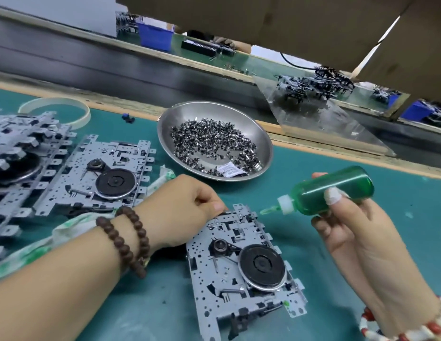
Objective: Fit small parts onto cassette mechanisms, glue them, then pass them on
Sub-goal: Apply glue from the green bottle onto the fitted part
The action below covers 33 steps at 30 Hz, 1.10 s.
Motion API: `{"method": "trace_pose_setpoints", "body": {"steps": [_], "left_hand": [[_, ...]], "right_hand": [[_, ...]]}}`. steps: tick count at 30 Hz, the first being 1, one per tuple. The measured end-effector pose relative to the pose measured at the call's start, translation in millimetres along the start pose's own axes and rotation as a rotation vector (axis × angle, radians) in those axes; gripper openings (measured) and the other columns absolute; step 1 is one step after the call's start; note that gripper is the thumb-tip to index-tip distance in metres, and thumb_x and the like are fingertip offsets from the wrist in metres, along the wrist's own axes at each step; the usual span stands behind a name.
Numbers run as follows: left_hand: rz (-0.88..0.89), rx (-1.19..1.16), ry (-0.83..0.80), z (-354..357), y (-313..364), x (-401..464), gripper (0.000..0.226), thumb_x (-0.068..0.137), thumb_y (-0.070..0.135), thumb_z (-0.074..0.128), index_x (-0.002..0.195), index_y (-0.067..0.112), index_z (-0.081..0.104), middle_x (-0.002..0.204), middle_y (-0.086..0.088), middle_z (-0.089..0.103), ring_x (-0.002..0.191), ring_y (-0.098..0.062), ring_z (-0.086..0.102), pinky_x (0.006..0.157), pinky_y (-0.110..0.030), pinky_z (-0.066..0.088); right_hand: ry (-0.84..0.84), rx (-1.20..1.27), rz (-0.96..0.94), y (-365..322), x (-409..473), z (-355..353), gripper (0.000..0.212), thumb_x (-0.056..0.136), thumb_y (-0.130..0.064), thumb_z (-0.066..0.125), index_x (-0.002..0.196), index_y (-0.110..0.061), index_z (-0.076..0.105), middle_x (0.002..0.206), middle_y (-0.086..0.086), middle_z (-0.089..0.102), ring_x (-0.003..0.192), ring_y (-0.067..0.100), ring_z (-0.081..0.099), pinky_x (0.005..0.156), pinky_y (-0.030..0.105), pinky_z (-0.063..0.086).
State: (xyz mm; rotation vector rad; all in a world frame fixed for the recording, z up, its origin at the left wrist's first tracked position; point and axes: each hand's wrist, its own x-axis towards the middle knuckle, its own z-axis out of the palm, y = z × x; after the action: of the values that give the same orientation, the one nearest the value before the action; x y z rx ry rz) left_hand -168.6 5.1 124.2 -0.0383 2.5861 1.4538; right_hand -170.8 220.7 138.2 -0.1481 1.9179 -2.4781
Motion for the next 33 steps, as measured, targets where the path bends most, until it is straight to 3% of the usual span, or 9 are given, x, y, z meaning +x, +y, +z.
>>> {"method": "trace_pose_setpoints", "body": {"steps": [2, 4, 10, 14, 21, 26, 33], "left_hand": [[-0.002, -0.015, -0.007, 0.0, 0.2, 0.5, 0.020, 0.089, 0.029, 0.058, 0.075, 0.021, 0.069, 0.080, -0.003, 0.073, 0.077, -0.022, 0.067, 0.077, -0.032, 0.055], [-0.003, -0.027, -0.018, 0.1, 1.7, 0.3, 0.020, 0.089, 0.030, 0.058, 0.076, 0.021, 0.070, 0.086, -0.006, 0.073, 0.088, -0.027, 0.066, 0.083, -0.039, 0.054], [-0.007, -0.019, -0.003, -0.4, 1.5, 0.9, 0.019, 0.087, 0.031, 0.059, 0.075, 0.022, 0.070, 0.082, -0.006, 0.073, 0.081, -0.023, 0.067, 0.079, -0.036, 0.054], [-0.014, -0.017, -0.003, -0.2, 1.4, 1.0, 0.018, 0.087, 0.032, 0.059, 0.076, 0.023, 0.070, 0.081, -0.002, 0.073, 0.084, -0.020, 0.067, 0.079, -0.032, 0.054], [-0.018, -0.010, -0.005, 0.1, 1.8, 0.8, 0.019, 0.087, 0.032, 0.059, 0.074, 0.024, 0.070, 0.083, -0.001, 0.073, 0.086, -0.019, 0.067, 0.082, -0.033, 0.054], [-0.033, -0.018, -0.005, 0.0, 2.7, 0.9, 0.019, 0.087, 0.033, 0.059, 0.076, 0.023, 0.070, 0.084, 0.000, 0.073, 0.087, -0.017, 0.067, 0.083, -0.033, 0.054], [-0.038, -0.031, -0.013, -0.4, 2.7, 0.2, 0.019, 0.087, 0.032, 0.059, 0.075, 0.024, 0.071, 0.081, 0.001, 0.073, 0.084, -0.017, 0.068, 0.082, -0.036, 0.055]], "right_hand": [[0.038, -0.047, -0.042, 1.4, -0.9, 1.9, 0.017, 0.071, -0.016, 0.057, 0.085, -0.015, 0.067, 0.082, -0.002, 0.068, 0.069, 0.004, 0.061, 0.050, 0.012, 0.044], [0.032, -0.091, -0.083, 2.2, -1.6, 3.1, 0.017, 0.071, -0.016, 0.056, 0.087, -0.014, 0.063, 0.081, -0.001, 0.067, 0.070, 0.007, 0.060, 0.052, 0.013, 0.044], [-0.008, -0.121, -0.156, 4.7, -1.5, 3.0, 0.013, 0.069, -0.026, 0.062, 0.075, -0.021, 0.072, 0.077, -0.004, 0.069, 0.068, 0.007, 0.060, 0.053, 0.013, 0.044], [0.005, -0.148, -0.179, 6.1, -1.1, 0.8, 0.008, 0.071, -0.021, 0.064, 0.077, -0.018, 0.069, 0.077, -0.003, 0.069, 0.070, 0.010, 0.060, 0.055, 0.013, 0.044], [0.024, -0.194, -0.194, 5.8, 0.4, 0.7, 0.028, 0.066, -0.029, 0.065, 0.088, -0.012, 0.060, 0.079, -0.002, 0.069, 0.073, 0.012, 0.059, 0.057, 0.014, 0.044], [0.014, -0.192, -0.200, 7.4, 0.5, -0.9, 0.023, 0.072, -0.023, 0.063, 0.090, -0.009, 0.059, 0.080, 0.001, 0.067, 0.075, 0.015, 0.058, 0.058, 0.015, 0.044], [0.015, -0.215, -0.211, 6.5, 0.3, -0.1, 0.033, 0.066, -0.030, 0.066, 0.091, -0.009, 0.060, 0.082, 0.000, 0.068, 0.076, 0.014, 0.059, 0.059, 0.015, 0.044]]}}
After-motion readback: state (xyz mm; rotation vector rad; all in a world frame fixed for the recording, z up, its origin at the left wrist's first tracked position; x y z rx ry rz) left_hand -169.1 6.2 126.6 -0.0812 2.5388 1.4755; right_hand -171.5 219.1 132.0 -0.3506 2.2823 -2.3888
